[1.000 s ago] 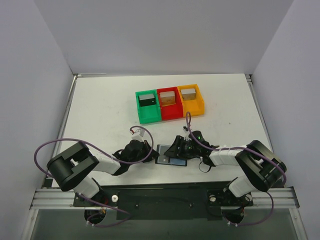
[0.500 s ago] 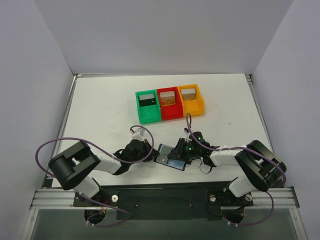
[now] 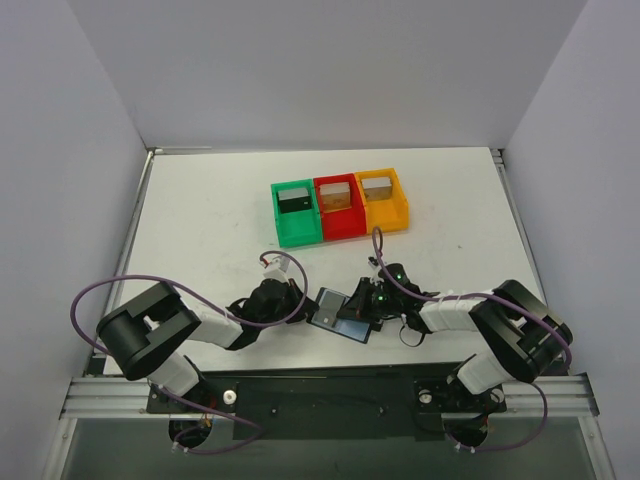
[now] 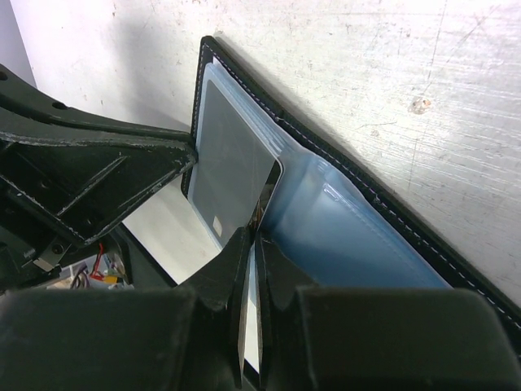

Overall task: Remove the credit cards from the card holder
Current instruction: Remove the credit card from the card holder.

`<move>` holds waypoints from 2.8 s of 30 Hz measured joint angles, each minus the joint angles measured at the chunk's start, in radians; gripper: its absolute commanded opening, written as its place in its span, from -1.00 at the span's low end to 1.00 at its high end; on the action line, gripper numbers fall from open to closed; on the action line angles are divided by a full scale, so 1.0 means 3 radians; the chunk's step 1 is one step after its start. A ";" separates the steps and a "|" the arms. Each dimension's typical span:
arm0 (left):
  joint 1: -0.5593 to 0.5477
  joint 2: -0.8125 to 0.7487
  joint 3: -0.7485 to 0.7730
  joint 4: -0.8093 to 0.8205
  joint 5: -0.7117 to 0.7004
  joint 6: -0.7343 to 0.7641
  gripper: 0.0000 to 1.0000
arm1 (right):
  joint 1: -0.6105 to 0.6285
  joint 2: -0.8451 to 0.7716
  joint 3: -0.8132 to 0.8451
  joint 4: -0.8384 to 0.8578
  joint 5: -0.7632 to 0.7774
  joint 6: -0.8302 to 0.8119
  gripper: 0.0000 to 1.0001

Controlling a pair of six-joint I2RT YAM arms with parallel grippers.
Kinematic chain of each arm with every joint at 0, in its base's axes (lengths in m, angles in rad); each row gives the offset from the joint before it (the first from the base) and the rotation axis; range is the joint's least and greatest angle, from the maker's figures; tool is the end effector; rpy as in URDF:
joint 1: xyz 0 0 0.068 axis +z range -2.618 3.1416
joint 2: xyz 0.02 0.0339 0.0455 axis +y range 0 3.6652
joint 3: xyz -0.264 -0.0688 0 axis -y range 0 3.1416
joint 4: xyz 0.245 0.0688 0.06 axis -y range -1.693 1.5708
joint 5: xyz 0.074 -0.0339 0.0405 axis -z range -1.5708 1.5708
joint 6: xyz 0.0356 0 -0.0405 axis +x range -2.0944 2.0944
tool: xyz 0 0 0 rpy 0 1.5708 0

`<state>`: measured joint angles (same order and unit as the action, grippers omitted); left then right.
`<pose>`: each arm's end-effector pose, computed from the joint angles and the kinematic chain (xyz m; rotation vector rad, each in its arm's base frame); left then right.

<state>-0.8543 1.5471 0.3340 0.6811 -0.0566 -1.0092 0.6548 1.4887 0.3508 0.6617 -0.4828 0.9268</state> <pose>0.1658 -0.1873 0.1134 -0.2137 2.2760 -1.0104 0.1877 0.1650 0.1310 -0.0301 2.3308 1.3978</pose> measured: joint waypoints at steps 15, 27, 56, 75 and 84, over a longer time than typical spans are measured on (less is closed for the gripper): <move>-0.0001 -0.0088 0.0000 -0.0148 -0.0009 -0.0018 -1.00 | -0.0001 -0.0041 0.0000 -0.0076 -0.0076 -0.0111 -1.00; 0.0000 -0.0172 0.0000 -0.0292 -0.0037 -0.0037 -1.00 | 0.0000 -0.0234 -0.0008 -0.0289 -0.0076 -0.0216 -1.00; -0.0006 -0.0197 -0.0008 -0.0336 -0.0056 -0.0103 -1.00 | -0.0070 -0.0055 -0.0144 0.0286 -0.0187 0.0164 -0.37; -0.0008 -0.0197 -0.0009 -0.0336 -0.0058 -0.0112 -1.00 | -0.0179 0.0107 -0.0261 0.0544 -0.0191 0.0282 -0.94; -0.0008 -0.0197 -0.0009 -0.0337 -0.0058 -0.0113 -1.00 | -0.0238 0.0108 -0.0334 0.0660 -0.0257 0.0313 -1.00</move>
<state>-0.8566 1.4879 0.3313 0.5800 -0.0742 -1.0431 0.5835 1.5211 0.2504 0.8597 -0.5598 1.0206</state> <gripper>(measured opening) 0.080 0.009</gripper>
